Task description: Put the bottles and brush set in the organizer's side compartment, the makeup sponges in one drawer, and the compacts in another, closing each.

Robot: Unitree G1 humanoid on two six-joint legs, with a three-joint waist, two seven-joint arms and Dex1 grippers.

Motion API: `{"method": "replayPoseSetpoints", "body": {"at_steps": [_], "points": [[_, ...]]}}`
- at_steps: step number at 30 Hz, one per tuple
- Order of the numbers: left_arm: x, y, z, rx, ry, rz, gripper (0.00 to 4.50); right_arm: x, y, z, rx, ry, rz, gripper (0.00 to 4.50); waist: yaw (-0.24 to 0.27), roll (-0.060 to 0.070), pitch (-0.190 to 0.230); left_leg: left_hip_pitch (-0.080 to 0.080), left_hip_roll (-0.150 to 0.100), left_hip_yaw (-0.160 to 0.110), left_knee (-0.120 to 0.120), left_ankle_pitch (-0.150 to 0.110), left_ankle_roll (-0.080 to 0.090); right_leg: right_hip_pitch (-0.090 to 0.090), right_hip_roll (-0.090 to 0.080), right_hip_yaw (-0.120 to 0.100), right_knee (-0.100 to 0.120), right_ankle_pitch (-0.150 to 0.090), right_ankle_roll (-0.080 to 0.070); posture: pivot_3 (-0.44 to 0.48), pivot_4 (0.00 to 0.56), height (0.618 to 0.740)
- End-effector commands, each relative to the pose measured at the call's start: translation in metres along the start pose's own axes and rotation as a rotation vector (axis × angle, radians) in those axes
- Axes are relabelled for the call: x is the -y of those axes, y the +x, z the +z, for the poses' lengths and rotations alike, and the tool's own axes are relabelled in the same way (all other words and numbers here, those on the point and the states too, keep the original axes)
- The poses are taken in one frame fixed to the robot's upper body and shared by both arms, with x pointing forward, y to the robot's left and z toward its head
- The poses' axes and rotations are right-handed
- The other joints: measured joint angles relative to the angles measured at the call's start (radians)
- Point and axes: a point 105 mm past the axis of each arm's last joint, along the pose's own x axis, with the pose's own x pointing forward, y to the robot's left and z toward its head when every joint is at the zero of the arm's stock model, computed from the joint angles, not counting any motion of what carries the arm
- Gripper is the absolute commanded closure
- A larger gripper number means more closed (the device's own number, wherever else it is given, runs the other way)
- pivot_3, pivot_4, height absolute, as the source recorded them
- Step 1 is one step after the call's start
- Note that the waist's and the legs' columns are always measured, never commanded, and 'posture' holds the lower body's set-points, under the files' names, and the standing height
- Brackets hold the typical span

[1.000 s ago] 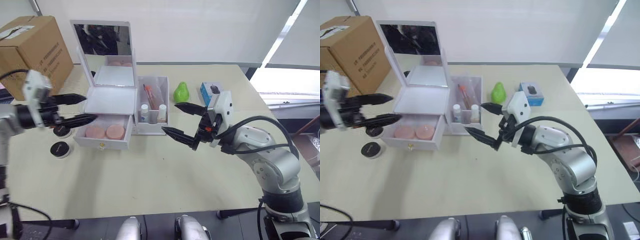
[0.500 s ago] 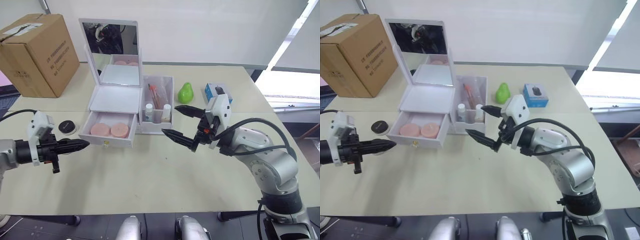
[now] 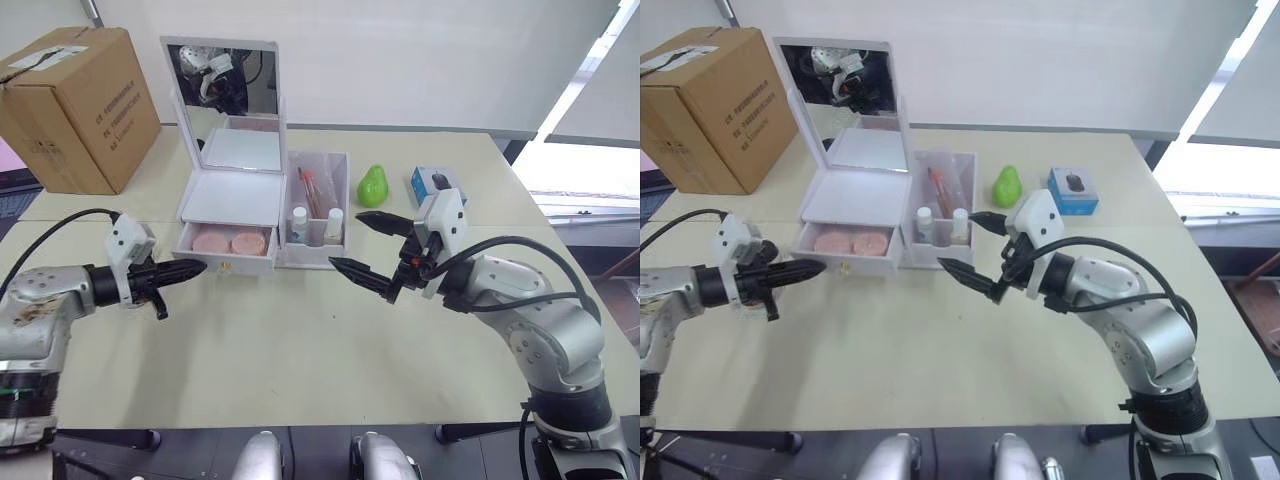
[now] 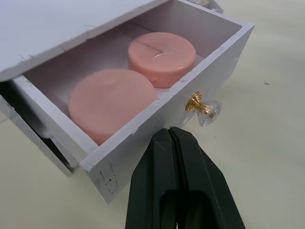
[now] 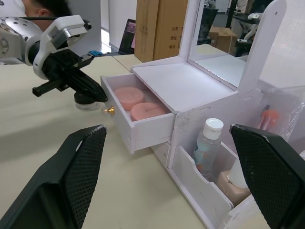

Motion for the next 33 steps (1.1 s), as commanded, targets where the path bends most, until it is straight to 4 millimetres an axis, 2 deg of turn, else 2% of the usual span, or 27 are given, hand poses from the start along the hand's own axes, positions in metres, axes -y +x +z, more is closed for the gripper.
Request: {"method": "replayPoseSetpoints", "body": {"at_steps": [1, 6, 14, 22, 27, 33], "points": [[-0.012, 0.007, 0.009, 0.028, 0.053, 0.051, 4.49, -0.001, -0.004, 0.012, 0.036, -0.036, -0.013, 0.0, 0.0, -0.002, -0.001, 0.0, 0.0, 0.0, 0.0, 0.0, 0.0, 0.0, 0.0, 0.0, 0.0, 0.0, 0.0, 0.0, 0.15, 0.729], [-0.022, 0.02, 0.016, 0.061, 0.077, 0.092, 4.49, -0.001, -0.005, 0.012, 0.036, -0.041, -0.025, 0.0, 0.0, -0.004, -0.002, 0.0, 0.0, 0.0, 0.0, 0.0, 0.0, 0.0, 0.0, 0.0, 0.0, 0.0, 0.0, 0.0, 0.15, 0.729], [-0.026, 0.031, 0.016, 0.072, 0.082, 0.099, 4.49, -0.001, -0.006, 0.012, 0.032, -0.044, -0.033, 0.0, -0.001, -0.005, -0.003, 0.0, 0.0, 0.0, 0.0, 0.0, 0.0, 0.001, 0.001, 0.001, 0.0, 0.001, 0.0, 0.0, 0.15, 0.729], [-0.033, 0.031, 0.016, 0.075, 0.083, 0.136, 4.49, -0.001, -0.007, 0.012, 0.029, -0.044, -0.033, 0.0, -0.001, -0.005, -0.003, 0.0, 0.0, 0.0, 0.0, 0.0, 0.0, 0.001, 0.001, 0.0, 0.0, 0.001, 0.001, 0.0, 0.15, 0.729], [-0.03, 0.033, 0.019, 0.096, 0.067, 0.122, 4.49, -0.001, -0.006, 0.011, 0.028, -0.042, -0.03, 0.0, 0.001, -0.005, -0.003, 0.0, 0.0, 0.0, 0.0, 0.0, 0.0, 0.001, 0.0, 0.0, 0.001, 0.001, 0.001, 0.0, 0.15, 0.729], [-0.032, 0.026, 0.021, 0.104, 0.056, 0.129, 4.49, -0.001, -0.007, 0.011, 0.025, -0.041, -0.033, 0.0, 0.001, -0.005, -0.003, 0.0, 0.0, 0.0, 0.0, 0.0, 0.0, 0.001, 0.0, 0.0, 0.001, 0.001, 0.001, 0.0, 0.15, 0.729]]}}
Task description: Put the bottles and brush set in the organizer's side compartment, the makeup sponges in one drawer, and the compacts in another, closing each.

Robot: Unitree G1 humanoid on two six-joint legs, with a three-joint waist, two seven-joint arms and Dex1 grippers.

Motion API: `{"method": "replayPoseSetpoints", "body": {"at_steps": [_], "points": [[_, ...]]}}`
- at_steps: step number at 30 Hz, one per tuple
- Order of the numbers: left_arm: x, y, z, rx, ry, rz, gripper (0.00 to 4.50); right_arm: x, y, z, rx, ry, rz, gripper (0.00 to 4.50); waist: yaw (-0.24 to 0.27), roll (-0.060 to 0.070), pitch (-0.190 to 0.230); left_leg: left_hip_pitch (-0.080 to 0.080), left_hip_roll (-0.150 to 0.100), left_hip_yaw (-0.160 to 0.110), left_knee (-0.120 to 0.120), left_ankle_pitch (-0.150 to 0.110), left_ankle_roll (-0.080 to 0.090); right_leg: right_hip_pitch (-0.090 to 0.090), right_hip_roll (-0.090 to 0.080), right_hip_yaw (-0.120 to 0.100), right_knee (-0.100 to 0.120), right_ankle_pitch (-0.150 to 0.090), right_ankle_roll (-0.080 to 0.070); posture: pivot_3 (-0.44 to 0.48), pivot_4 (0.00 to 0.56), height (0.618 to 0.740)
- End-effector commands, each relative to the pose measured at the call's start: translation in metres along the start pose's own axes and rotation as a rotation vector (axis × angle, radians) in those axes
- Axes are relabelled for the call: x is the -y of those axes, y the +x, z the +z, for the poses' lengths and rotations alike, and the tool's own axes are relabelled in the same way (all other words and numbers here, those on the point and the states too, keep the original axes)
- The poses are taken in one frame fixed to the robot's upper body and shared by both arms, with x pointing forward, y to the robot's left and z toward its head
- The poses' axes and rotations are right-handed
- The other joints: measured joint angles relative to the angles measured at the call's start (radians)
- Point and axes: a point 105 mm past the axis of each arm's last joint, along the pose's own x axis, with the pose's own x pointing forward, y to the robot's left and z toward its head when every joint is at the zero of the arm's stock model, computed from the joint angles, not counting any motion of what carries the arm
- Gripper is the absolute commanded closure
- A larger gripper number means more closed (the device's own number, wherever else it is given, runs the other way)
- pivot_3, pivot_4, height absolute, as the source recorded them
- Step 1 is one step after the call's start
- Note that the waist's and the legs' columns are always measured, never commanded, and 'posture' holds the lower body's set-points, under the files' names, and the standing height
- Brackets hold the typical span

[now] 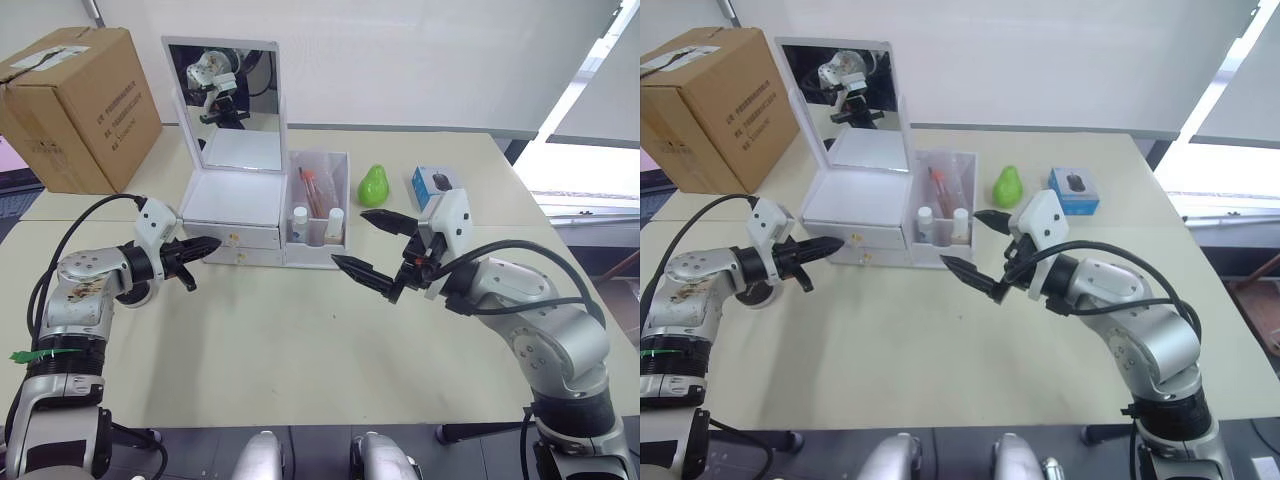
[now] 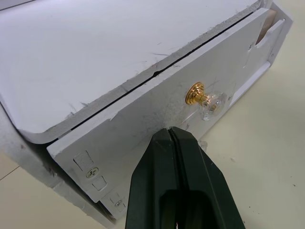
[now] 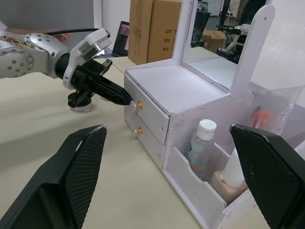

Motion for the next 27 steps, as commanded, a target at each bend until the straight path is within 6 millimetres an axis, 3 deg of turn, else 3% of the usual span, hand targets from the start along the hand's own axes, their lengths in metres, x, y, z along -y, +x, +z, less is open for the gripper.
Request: {"method": "replayPoseSetpoints", "body": {"at_steps": [1, 3, 6, 9, 16, 21, 23, 27], "points": [[-0.007, -0.01, 0.021, 0.06, 0.03, 0.028, 4.49, -0.001, -0.005, 0.009, 0.019, -0.033, -0.005, 0.0, 0.0, 0.0, 0.0, 0.0, 0.0, 0.0, 0.0, 0.0, 0.0, 0.0, 0.0, 0.0, 0.0, 0.0, 0.0, 0.0, 0.15, 0.729], [-0.005, -0.019, 0.024, 0.069, 0.019, 0.008, 4.49, 0.0, -0.007, 0.009, 0.016, -0.033, -0.011, 0.0, -0.003, 0.0, 0.0, 0.0, 0.0, 0.0, 0.0, 0.0, 0.0, 0.0, 0.0, 0.0, 0.0, 0.0, 0.0, 0.0, 0.15, 0.729], [0.001, -0.048, 0.029, 0.07, -0.011, -0.038, 4.49, 0.01, -0.019, 0.008, 0.004, -0.037, -0.053, 0.0, -0.012, 0.0, 0.0, 0.0, 0.001, 0.0, 0.0, 0.0, 0.0, 0.0, 0.001, 0.001, 0.0, 0.0, 0.0, 0.0, 0.15, 0.729], [-0.003, -0.088, 0.026, 0.034, -0.031, 0.004, 3.88, 0.028, -0.048, 0.004, -0.028, -0.036, -0.138, 0.0, -0.02, 0.002, 0.001, 0.001, 0.001, 0.0, 0.0, 0.0, 0.0, 0.0, 0.0, 0.001, -0.001, -0.001, -0.001, 0.0, 0.15, 0.729], [-0.046, -0.21, -0.019, -0.176, -0.079, 0.398, 1.67, 0.069, -0.151, -0.028, -0.21, -0.038, -0.384, 0.0, -0.016, 0.005, 0.003, 0.002, 0.003, 0.006, -0.002, 0.0, 0.0, -0.001, -0.004, 0.0, -0.003, -0.005, -0.008, 0.0, 0.15, 0.729], [-0.054, -0.286, -0.059, -0.319, -0.096, 0.647, 0.03, 0.085, -0.232, -0.062, -0.331, -0.023, -0.566, 0.0, -0.007, 0.004, 0.002, 0.002, 0.003, 0.011, -0.006, -0.002, -0.003, -0.007, -0.007, -0.001, -0.006, -0.005, -0.008, 0.0, 0.15, 0.729], [-0.055, -0.305, -0.066, -0.35, -0.093, 0.717, 0.03, 0.089, -0.259, -0.073, -0.387, -0.022, -0.619, 0.0, -0.002, 0.004, 0.002, 0.002, 0.003, 0.013, -0.007, -0.005, -0.009, -0.008, -0.009, -0.001, -0.008, -0.005, -0.008, 0.0, 0.15, 0.729], [-0.054, -0.317, -0.072, -0.392, -0.064, 0.745, 0.03, 0.092, -0.282, -0.084, -0.423, -0.022, -0.666, 0.0, 0.001, 0.004, 0.002, 0.0, 0.005, 0.016, -0.008, -0.006, -0.011, -0.01, -0.011, -0.003, -0.008, -0.005, -0.008, 0.0, 0.15, 0.729]]}}
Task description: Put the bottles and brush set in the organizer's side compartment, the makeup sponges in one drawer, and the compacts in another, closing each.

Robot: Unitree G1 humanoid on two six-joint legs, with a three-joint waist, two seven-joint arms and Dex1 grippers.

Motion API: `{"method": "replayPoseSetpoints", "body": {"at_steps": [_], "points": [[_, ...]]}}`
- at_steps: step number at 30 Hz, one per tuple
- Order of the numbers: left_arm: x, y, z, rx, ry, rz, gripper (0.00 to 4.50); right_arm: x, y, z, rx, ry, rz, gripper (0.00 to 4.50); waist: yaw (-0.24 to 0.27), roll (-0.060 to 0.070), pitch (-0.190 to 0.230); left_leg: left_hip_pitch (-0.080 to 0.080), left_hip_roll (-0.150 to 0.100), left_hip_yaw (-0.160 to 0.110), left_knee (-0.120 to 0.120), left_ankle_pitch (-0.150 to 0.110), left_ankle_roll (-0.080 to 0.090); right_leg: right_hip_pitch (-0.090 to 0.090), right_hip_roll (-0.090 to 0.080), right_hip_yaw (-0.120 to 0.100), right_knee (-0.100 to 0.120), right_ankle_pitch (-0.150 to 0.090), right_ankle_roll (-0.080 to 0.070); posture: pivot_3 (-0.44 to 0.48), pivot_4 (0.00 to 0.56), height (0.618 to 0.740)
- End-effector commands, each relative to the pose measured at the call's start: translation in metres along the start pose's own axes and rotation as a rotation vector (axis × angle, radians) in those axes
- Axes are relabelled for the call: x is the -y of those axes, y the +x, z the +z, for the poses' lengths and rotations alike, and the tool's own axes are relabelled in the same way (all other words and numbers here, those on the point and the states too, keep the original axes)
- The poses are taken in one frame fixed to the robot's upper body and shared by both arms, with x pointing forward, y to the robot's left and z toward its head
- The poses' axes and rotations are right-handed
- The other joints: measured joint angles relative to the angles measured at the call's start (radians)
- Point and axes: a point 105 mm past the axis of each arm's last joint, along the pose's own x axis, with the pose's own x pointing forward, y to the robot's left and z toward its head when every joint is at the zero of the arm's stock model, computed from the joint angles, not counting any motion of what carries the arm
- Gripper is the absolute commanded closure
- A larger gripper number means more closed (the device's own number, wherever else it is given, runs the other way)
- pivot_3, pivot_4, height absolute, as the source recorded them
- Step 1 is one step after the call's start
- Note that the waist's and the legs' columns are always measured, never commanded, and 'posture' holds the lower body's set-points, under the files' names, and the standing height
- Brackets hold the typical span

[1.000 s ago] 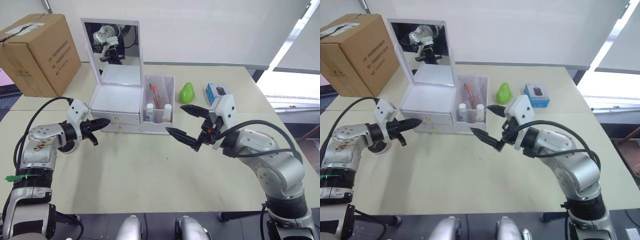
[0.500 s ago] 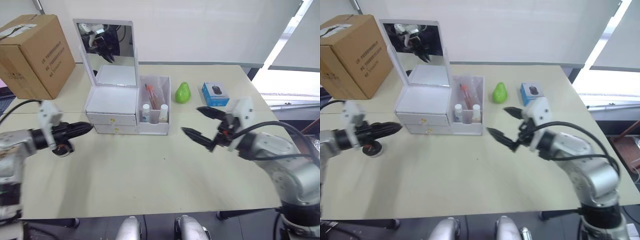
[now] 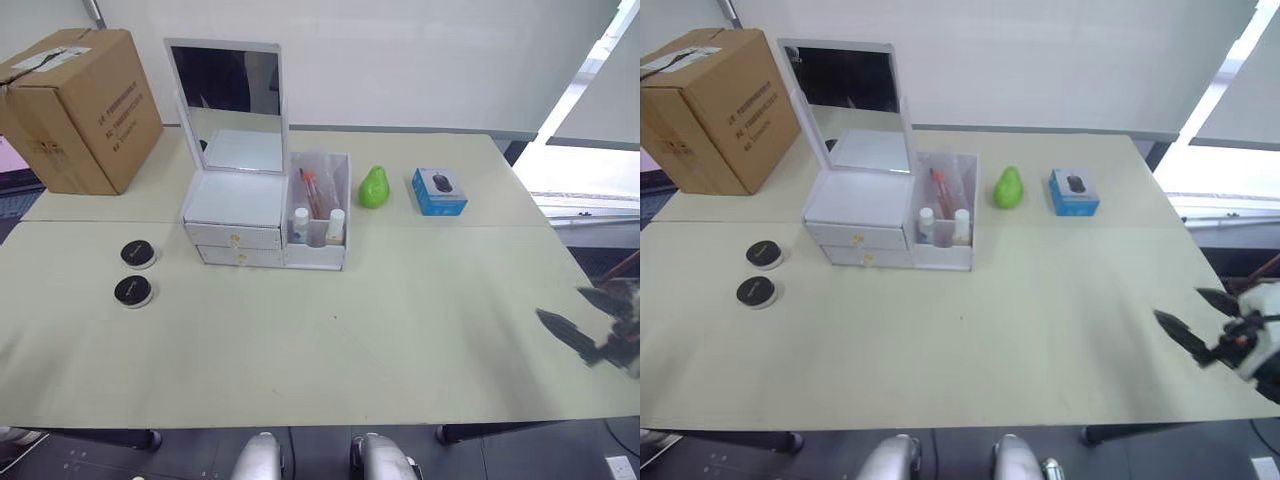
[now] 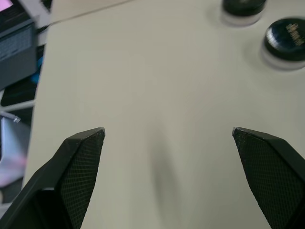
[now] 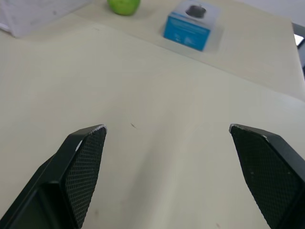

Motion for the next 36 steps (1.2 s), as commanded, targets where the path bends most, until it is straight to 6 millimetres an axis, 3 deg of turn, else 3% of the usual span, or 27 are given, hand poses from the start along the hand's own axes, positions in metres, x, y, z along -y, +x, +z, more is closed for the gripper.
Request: {"method": "replayPoseSetpoints", "body": {"at_steps": [1, 7, 10, 13, 16, 18, 20, 25, 28, 33, 36], "points": [[-0.011, -0.007, 0.02, 0.04, 0.081, 0.039, 0.03, 0.015, -0.01, 0.006, 0.031, -0.056, -0.047, 0.0, 0.0, 0.0, 0.0, 0.0, 0.001, 0.001, 0.0, 0.0, 0.0, 0.0, 0.0, -0.001, 0.0, 0.0, 0.0, 0.0, 0.15, 0.729], [0.011, 0.01, 0.034, 0.095, 0.085, -0.046, 0.03, 0.003, 0.006, 0.016, 0.079, -0.061, -0.002, 0.0, -0.002, 0.0, -0.001, 0.0, 0.013, 0.022, 0.0, 0.0, 0.0, -0.001, 0.001, -0.002, 0.001, 0.001, 0.0, 0.0, 0.15, 0.729], [0.038, 0.022, 0.04, 0.136, 0.066, -0.112, 0.03, -0.017, 0.024, 0.032, 0.127, -0.065, 0.063, 0.0, -0.003, 0.002, -0.001, 0.0, 0.014, 0.024, 0.0, 0.0, 0.0, -0.001, 0.001, -0.002, 0.001, 0.001, 0.0, 0.0, 0.15, 0.729], [0.083, 0.032, 0.049, 0.214, 0.03, -0.187, 0.03, -0.051, 0.047, 0.061, 0.212, -0.056, 0.171, 0.0, -0.008, 0.001, -0.002, 0.001, 0.014, 0.025, 0.001, 0.0, 0.0, 0.001, 0.002, 0.002, 0.003, 0.001, 0.0, 0.0, 0.15, 0.729], [0.14, 0.037, 0.056, 0.306, -0.031, -0.252, 0.03, -0.088, 0.067, 0.091, 0.289, -0.036, 0.291, 0.0, -0.015, 0.0, -0.002, 0.002, 0.015, 0.025, 0.004, 0.001, 0.002, 0.005, 0.004, 0.004, 0.006, 0.001, 0.001, 0.0, 0.15, 0.729], [0.197, 0.047, 0.063, 0.396, -0.093, -0.275, 0.03, -0.128, 0.082, 0.121, 0.372, -0.015, 0.422, 0.0, -0.014, -0.001, -0.003, 0.002, 0.015, 0.024, 0.004, 0.003, 0.004, 0.007, 0.005, 0.005, 0.006, 0.002, 0.002, 0.0, 0.15, 0.729], [0.234, 0.053, 0.072, 0.463, -0.163, -0.274, 0.03, -0.153, 0.089, 0.141, 0.422, -0.012, 0.504, 0.0, -0.009, -0.002, -0.004, 0.002, 0.014, 0.024, 0.007, 0.003, 0.005, 0.01, 0.006, 0.007, 0.004, 0.004, 0.004, 0.0, 0.15, 0.729], [0.269, 0.077, 0.088, 0.554, -0.151, -0.073, 0.03, -0.181, 0.097, 0.163, 0.468, -0.007, 0.593, 0.0, 0.019, -0.005, -0.006, -0.002, 0.013, 0.02, 0.013, 0.005, 0.009, 0.011, 0.009, 0.005, 0.004, 0.007, 0.007, 0.0, 0.15, 0.729], [0.277, 0.095, 0.095, 0.591, -0.165, 0.03, 0.03, -0.193, 0.099, 0.17, 0.484, -0.006, 0.631, 0.0, 0.022, -0.002, -0.007, -0.005, 0.012, 0.018, 0.02, 0.005, 0.009, 0.01, 0.01, 0.006, 0.004, 0.005, 0.003, 0.0, 0.15, 0.729], [0.312, 0.128, 0.097, 0.583, -0.207, -0.067, 0.03, -0.208, 0.095, 0.168, 0.479, -0.023, 0.714, 0.0, 0.023, -0.001, -0.007, -0.006, 0.012, 0.018, 0.021, 0.006, 0.009, 0.01, 0.01, 0.006, 0.004, 0.005, 0.004, 0.0, 0.15, 0.729], [0.322, 0.14, 0.104, 0.595, -0.229, -0.094, 0.03, -0.216, 0.092, 0.172, 0.497, -0.03, 0.752, 0.0, 0.021, -0.001, -0.007, -0.008, 0.012, 0.018, 0.022, 0.006, 0.01, 0.009, 0.011, 0.006, 0.004, 0.006, 0.005, 0.0, 0.15, 0.729]]}}
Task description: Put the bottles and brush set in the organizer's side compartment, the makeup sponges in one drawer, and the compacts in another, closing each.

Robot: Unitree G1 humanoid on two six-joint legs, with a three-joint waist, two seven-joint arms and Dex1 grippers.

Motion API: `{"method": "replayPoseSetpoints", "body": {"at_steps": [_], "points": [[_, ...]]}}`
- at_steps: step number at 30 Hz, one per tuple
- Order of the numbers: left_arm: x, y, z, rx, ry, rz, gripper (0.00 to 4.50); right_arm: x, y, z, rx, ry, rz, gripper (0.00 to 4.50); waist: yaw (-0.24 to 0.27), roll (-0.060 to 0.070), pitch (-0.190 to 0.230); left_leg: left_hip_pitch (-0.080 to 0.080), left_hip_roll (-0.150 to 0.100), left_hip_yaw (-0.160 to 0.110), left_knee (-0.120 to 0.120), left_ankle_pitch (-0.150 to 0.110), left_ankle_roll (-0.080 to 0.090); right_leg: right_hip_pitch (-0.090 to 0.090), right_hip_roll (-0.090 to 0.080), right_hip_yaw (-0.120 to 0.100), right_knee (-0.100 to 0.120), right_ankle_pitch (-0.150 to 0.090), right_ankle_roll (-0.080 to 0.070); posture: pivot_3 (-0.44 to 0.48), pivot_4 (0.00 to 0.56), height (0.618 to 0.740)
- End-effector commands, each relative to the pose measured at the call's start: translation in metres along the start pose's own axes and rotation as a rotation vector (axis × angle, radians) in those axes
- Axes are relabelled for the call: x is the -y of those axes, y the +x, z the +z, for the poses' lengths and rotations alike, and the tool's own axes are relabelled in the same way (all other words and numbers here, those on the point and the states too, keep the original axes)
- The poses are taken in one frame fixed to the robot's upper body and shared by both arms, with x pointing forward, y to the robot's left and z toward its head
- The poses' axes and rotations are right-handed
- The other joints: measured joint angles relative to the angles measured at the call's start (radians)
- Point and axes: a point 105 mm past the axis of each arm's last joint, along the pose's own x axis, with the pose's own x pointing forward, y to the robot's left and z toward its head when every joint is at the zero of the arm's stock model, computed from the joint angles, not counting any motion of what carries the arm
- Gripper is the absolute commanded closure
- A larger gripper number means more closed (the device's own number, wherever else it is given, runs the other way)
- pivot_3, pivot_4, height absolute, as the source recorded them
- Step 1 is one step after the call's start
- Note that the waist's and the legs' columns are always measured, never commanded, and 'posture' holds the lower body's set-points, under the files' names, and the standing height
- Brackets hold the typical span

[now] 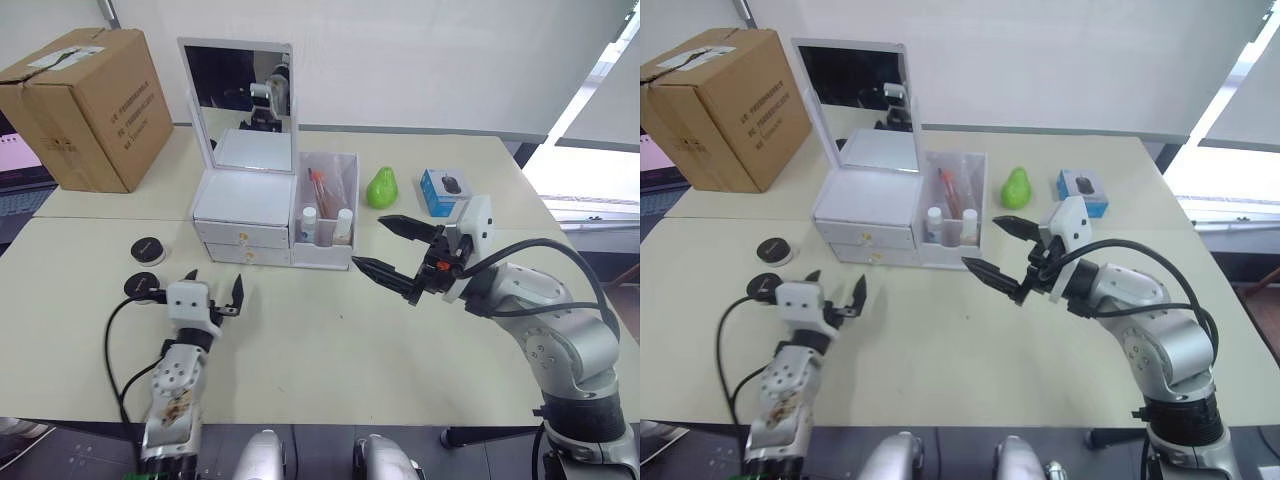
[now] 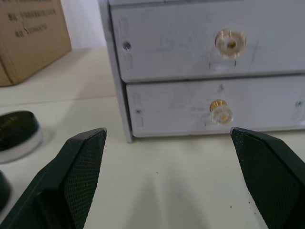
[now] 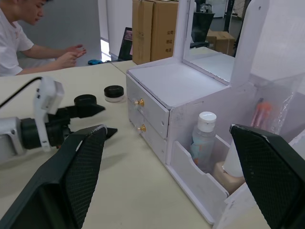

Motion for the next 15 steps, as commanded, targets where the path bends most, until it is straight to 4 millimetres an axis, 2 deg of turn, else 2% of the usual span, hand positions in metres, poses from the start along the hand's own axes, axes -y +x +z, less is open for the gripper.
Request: {"method": "replayPoseSetpoints", "body": {"at_steps": [1, 15], "points": [[0.011, 0.016, 0.011, 0.067, -0.002, -0.031, 0.03, -0.014, 0.006, 0.016, 0.058, -0.036, 0.07, 0.0, -0.002, 0.0, 0.0, 0.0, 0.0, 0.0, 0.0, 0.0, 0.0, 0.0, 0.0, 0.0, 0.0, 0.0, 0.0, 0.0, 0.15, 0.729], [0.023, 0.028, 0.011, 0.107, 0.005, -0.042, 0.03, -0.017, 0.009, 0.012, 0.045, -0.033, 0.05, 0.0, -0.012, 0.0, 0.0, 0.0, 0.0, -0.001, 0.0, 0.0, 0.0, 0.0, 0.0, 0.0, 0.0, 0.002, 0.004, 0.0, 0.15, 0.729]]}}
